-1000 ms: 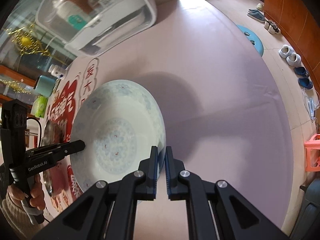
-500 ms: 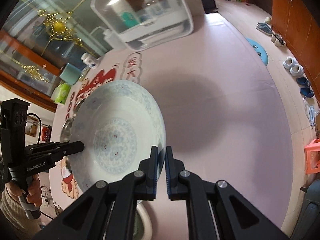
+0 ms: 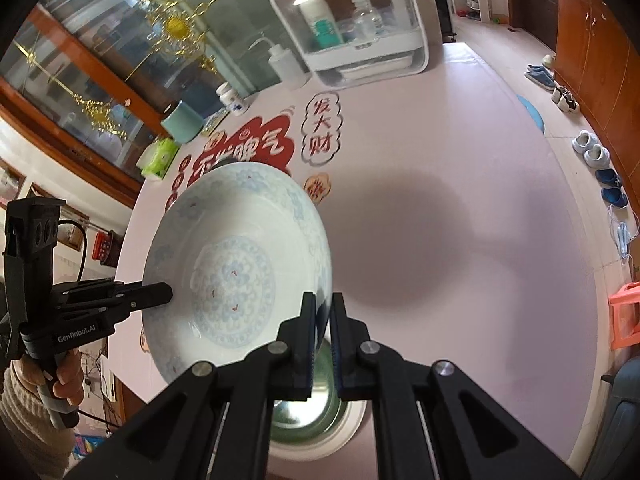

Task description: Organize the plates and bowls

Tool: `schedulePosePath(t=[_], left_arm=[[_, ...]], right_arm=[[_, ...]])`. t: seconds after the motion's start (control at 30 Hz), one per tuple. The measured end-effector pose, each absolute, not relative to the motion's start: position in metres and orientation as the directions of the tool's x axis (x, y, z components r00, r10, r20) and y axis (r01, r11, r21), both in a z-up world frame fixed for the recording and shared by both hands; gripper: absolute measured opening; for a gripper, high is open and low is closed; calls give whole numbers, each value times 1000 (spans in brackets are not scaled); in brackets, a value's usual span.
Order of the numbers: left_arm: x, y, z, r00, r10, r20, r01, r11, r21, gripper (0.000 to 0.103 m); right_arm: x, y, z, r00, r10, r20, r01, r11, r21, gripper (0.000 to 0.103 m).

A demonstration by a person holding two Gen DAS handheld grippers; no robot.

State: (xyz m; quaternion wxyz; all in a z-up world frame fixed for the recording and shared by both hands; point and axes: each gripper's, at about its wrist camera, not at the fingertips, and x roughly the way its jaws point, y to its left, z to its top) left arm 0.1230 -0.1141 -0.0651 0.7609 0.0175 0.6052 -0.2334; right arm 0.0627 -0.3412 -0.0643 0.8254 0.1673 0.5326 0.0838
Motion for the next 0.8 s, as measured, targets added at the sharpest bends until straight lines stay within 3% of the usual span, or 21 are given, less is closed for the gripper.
schedulePosePath(t=[0.8], left_arm=[[47, -75, -155, 70, -322, -944, 369, 887, -276, 11]], right_arm=[[-8, -293, -145, 333, 275, -902, 87, 944, 319, 6]])
